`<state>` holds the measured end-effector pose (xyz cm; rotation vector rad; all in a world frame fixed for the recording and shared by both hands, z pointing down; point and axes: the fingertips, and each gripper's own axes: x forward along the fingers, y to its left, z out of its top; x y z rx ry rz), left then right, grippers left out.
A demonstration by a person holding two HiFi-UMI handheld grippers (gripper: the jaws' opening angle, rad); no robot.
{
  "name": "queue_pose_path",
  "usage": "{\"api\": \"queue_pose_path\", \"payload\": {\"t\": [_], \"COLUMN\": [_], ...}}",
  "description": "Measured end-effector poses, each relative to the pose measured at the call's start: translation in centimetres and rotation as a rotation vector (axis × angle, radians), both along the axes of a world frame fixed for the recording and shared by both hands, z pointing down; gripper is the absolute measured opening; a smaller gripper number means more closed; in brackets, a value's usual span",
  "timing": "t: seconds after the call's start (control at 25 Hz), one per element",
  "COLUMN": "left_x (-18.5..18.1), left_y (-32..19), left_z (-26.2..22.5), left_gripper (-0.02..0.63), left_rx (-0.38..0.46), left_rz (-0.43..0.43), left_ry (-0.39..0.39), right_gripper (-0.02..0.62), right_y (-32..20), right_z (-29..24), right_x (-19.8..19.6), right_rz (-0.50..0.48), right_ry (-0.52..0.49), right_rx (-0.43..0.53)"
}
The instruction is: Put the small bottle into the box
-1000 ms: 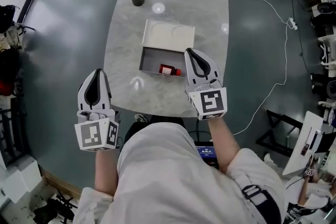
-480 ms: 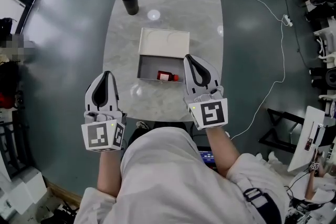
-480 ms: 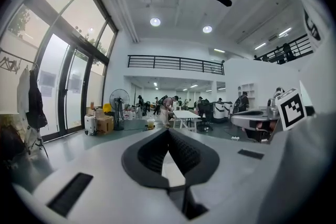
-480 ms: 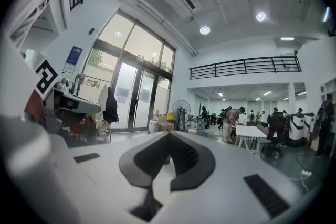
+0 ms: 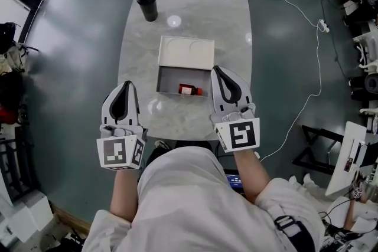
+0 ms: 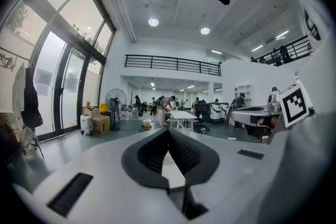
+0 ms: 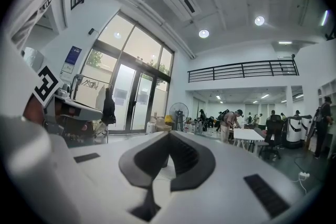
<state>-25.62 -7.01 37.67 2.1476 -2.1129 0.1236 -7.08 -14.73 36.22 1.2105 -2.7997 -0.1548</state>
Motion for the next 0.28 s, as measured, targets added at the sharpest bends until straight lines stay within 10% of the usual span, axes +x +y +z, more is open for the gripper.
{"api": "queue_pose_path", "payload": {"t": [0.28], "left_x": [0.12], "left_y": [0.01], "left_z": [-0.52], "left_gripper": [0.023], "left_rx": [0.008], "left_rz": [0.007], "left_ry": [-0.001], "right_gripper": [0.025], "right_y": [0.3], "right_z": [-0.96], "right_x": [-0.11], "right_rz": [0.003], "right_ry": [-0.019], "right_rx": [0.018]}}
